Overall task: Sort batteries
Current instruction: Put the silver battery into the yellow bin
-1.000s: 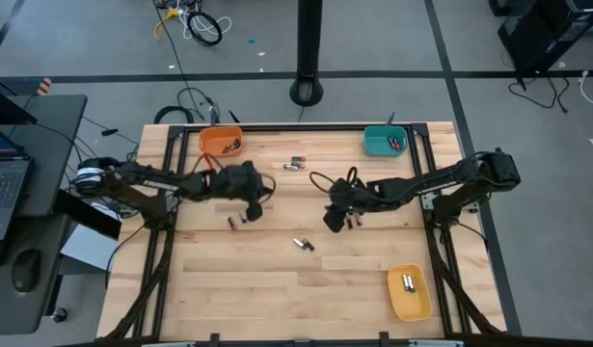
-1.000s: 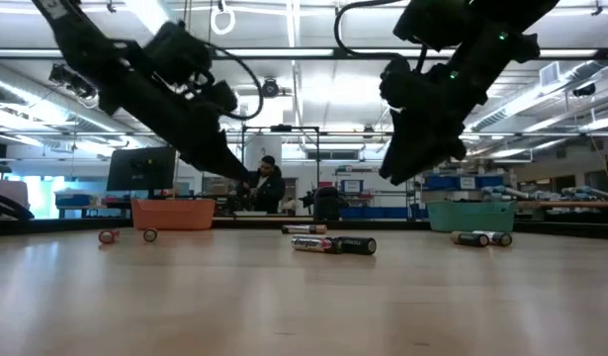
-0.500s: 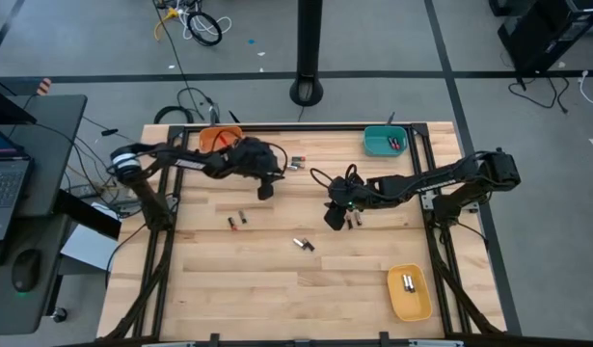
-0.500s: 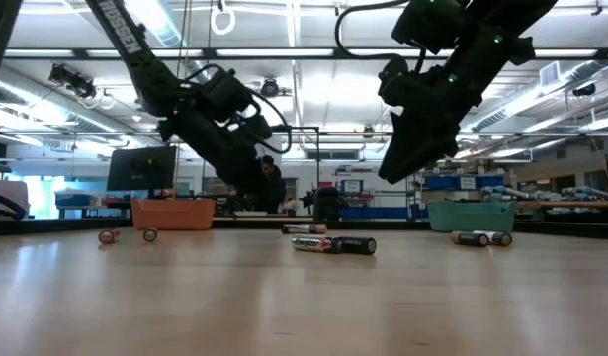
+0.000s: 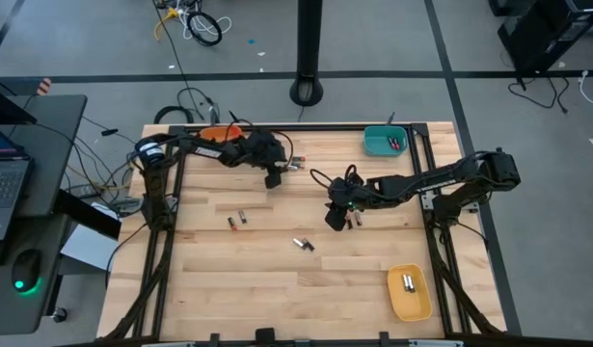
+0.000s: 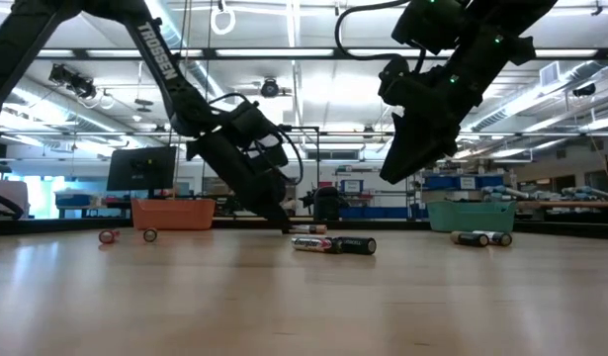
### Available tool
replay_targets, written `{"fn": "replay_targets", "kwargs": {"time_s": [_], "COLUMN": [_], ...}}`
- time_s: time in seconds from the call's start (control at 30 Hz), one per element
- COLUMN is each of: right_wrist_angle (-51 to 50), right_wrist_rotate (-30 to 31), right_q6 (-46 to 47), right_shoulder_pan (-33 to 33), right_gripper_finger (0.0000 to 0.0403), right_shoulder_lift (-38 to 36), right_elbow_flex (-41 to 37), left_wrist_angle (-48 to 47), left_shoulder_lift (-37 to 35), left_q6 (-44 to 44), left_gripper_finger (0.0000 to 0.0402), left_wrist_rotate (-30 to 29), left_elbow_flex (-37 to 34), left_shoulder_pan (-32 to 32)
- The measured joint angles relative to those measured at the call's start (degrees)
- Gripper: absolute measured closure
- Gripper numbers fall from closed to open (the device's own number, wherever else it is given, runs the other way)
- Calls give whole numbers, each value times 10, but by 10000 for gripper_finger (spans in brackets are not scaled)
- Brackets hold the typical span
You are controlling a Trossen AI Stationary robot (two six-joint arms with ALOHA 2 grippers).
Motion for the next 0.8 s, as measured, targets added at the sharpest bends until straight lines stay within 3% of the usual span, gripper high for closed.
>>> {"fn": "replay_targets", "kwargs": {"time_s": [0.23, 0.8], "right_wrist_angle": [-1, -1], "right_wrist_rotate": [0, 0], "right_q6": [0, 0], "right_shoulder_pan": [1, 1], "right_gripper_finger": [242, 246], "right_shoulder_lift": [0, 0], "right_elbow_flex": [0, 0], "left_wrist_angle": [-32, -69], "left_shoulder_lift": [0, -2], "left_q6": [28, 83], "left_gripper_finger": [224, 313], "left_wrist_rotate": [-2, -24], "left_elbow_flex": [7, 8], "left_shoulder_pan": [-1, -29]}}
